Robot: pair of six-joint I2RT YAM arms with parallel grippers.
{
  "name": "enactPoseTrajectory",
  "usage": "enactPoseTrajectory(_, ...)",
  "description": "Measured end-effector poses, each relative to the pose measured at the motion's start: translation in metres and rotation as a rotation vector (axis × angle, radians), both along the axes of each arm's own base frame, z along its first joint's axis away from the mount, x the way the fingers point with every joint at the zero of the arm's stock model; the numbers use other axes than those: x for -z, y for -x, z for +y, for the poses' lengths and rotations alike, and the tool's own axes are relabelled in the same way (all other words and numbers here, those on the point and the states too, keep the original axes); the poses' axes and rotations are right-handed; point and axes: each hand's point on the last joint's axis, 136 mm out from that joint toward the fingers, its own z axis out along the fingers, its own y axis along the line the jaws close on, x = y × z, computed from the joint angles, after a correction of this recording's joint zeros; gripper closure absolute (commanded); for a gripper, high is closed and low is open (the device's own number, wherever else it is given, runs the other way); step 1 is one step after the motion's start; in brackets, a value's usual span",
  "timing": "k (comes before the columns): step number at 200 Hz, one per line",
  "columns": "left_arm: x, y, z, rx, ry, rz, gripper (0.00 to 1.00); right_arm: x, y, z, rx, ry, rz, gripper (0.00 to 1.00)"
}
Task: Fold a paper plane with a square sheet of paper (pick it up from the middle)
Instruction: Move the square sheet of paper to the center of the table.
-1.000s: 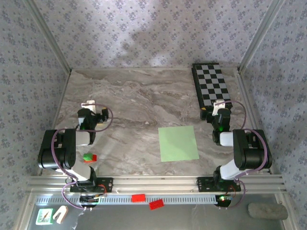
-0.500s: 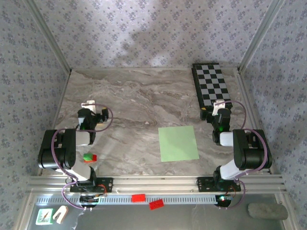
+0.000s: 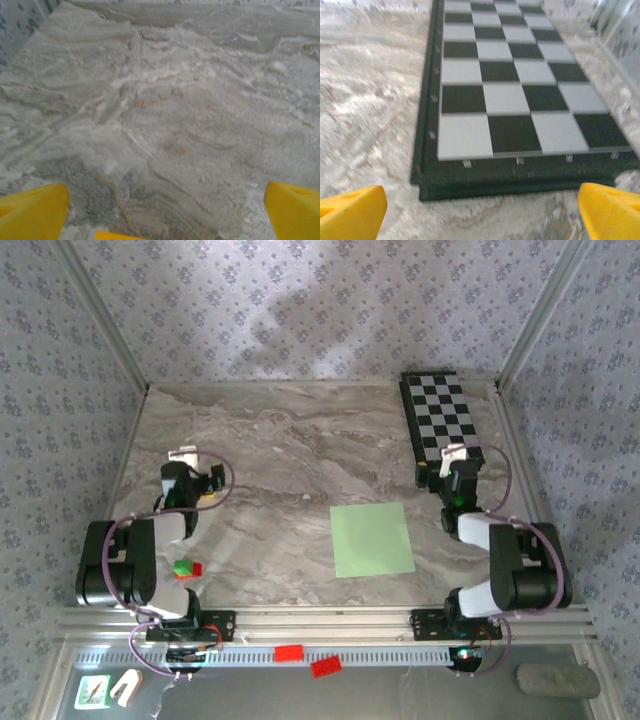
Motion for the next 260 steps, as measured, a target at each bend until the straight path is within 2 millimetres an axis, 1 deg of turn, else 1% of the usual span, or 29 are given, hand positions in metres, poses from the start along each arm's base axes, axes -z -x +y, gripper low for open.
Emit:
enactPoseTrajectory(10,-0.018,-0.004,0.001,-0.012,0.003,-0.022,0.00,-0.022,-0.004,0.004,-0.001,0.005,-0.035,0.00)
enactPoseTrajectory(26,-0.053,-0.009,0.002,-0.036,0.035,-0.077,0.00,-0.057,-0.009,0.009,0.004,-0.012,-0.089,0.00)
enactPoseTrajectory(46,-0.088,-0.012,0.002,-0.073,0.127,-0.107,0.00,-0.089,-0.015,0.013,0.032,-0.090,-0.106,0.00)
enactPoseTrajectory(59,-0.105,-0.015,0.000,-0.092,0.201,-0.107,0.00,-0.102,-0.020,0.018,0.046,-0.155,-0.080,0.00)
enactPoseTrajectory(68,-0.114,-0.017,-0.003,-0.098,0.258,-0.098,0.00,-0.107,-0.022,0.024,0.051,-0.200,-0.047,0.00)
enactPoseTrajectory(78,-0.120,-0.018,-0.008,-0.097,0.318,-0.084,0.00,-0.111,-0.025,0.033,0.047,-0.250,-0.001,0.00)
enactPoseTrajectory(86,-0.121,-0.018,-0.012,-0.090,0.364,-0.068,0.00,-0.110,-0.026,0.043,0.029,-0.287,0.042,0.00)
enactPoseTrajectory(100,-0.116,-0.018,-0.022,-0.069,0.439,-0.025,0.00,-0.097,-0.020,0.069,-0.035,-0.351,0.142,0.00)
enactPoseTrajectory(114,-0.103,-0.019,-0.033,-0.042,0.502,0.034,0.00,-0.074,-0.005,0.099,-0.111,-0.416,0.273,0.01)
enactPoseTrajectory(123,-0.092,-0.019,-0.040,-0.026,0.534,0.078,0.00,-0.057,0.010,0.122,-0.161,-0.466,0.371,0.01)
enactPoseTrajectory(139,-0.074,-0.019,-0.052,-0.001,0.572,0.147,0.00,-0.032,0.040,0.154,-0.223,-0.534,0.520,0.03)
enactPoseTrajectory(151,-0.065,-0.020,-0.059,0.013,0.590,0.182,0.00,-0.015,0.064,0.173,-0.251,-0.560,0.619,0.04)
enactPoseTrajectory(164,-0.058,-0.022,-0.066,0.030,0.603,0.207,0.00,0.001,0.088,0.188,-0.268,-0.568,0.708,0.04)
enactPoseTrajectory(172,-0.056,-0.023,-0.071,0.040,0.609,0.218,0.00,0.010,0.101,0.194,-0.272,-0.570,0.754,0.04)
enactPoseTrajectory(185,-0.055,-0.025,-0.077,0.055,0.615,0.230,0.00,0.023,0.118,0.200,-0.267,-0.567,0.814,0.05)
enactPoseTrajectory(201,-0.054,-0.028,-0.083,0.069,0.621,0.236,0.00,0.036,0.129,0.207,-0.256,-0.555,0.869,0.05)
enactPoseTrajectory(232,-0.048,-0.031,-0.085,0.067,0.630,0.254,0.00,0.061,0.137,0.213,-0.234,-0.506,0.941,0.06)
enactPoseTrajectory(260,-0.045,-0.031,-0.085,0.063,0.636,0.264,0.00,0.077,0.132,0.219,-0.212,-0.461,0.973,0.07)
